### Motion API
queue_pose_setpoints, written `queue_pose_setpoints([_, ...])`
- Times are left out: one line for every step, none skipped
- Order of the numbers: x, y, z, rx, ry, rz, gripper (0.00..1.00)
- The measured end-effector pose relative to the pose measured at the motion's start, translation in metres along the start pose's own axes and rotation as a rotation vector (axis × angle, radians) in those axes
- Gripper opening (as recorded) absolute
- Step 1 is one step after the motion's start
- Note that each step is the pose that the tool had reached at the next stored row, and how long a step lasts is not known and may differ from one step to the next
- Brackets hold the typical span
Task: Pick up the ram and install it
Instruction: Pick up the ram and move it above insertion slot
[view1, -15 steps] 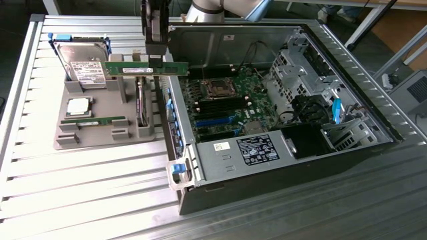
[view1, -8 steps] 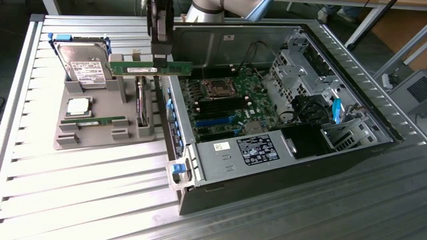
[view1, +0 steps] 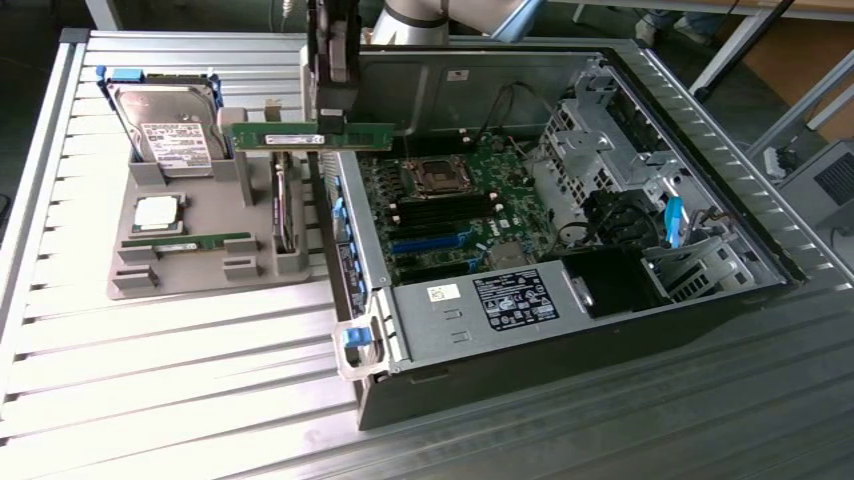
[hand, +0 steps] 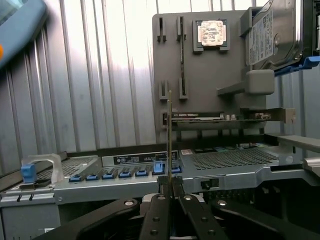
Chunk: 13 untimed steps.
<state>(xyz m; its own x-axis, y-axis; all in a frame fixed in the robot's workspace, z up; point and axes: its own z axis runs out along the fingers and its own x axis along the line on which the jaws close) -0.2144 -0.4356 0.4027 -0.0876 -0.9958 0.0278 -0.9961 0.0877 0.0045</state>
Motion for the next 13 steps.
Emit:
queue_pose_setpoints([0.000, -0.0011, -0.0001, -0.0001, 0.0001, 0.000, 0.11])
queue_pose_setpoints([0.000, -0.0023, 0.0000, 0.0000, 0.0000, 0.000, 0.11])
queue_pose_setpoints([0.000, -0.0028, -0.0001, -0.0001, 0.0001, 0.000, 0.11])
queue_pose_setpoints([0.000, -0.0035, -0.0001, -0.0001, 0.0001, 0.000, 0.11])
queue_pose_setpoints([0.000, -0.0041, -0.0001, 0.0000, 0.0000, 0.000, 0.11])
queue_pose_setpoints([0.000, -0.0047, 0.0000, 0.0000, 0.0000, 0.000, 0.11])
queue_pose_setpoints([-0.001, -0.0054, -0.0001, 0.0000, 0.0000, 0.000, 0.11])
queue_pose_setpoints([-0.001, -0.0062, -0.0001, 0.0000, 0.0000, 0.000, 0.11])
queue_pose_setpoints([-0.001, -0.0071, -0.0001, -0.0001, 0.0001, 0.000, 0.11])
queue_pose_setpoints([-0.001, -0.0084, -0.0001, -0.0001, 0.0001, 0.000, 0.11])
queue_pose_setpoints([-0.001, -0.0094, -0.0001, -0.0001, 0.0001, 0.000, 0.11])
queue_pose_setpoints([-0.001, -0.0103, -0.0001, 0.0000, 0.0000, 0.000, 0.11])
queue_pose_setpoints([-0.001, -0.0111, -0.0001, 0.0000, 0.0000, 0.000, 0.11])
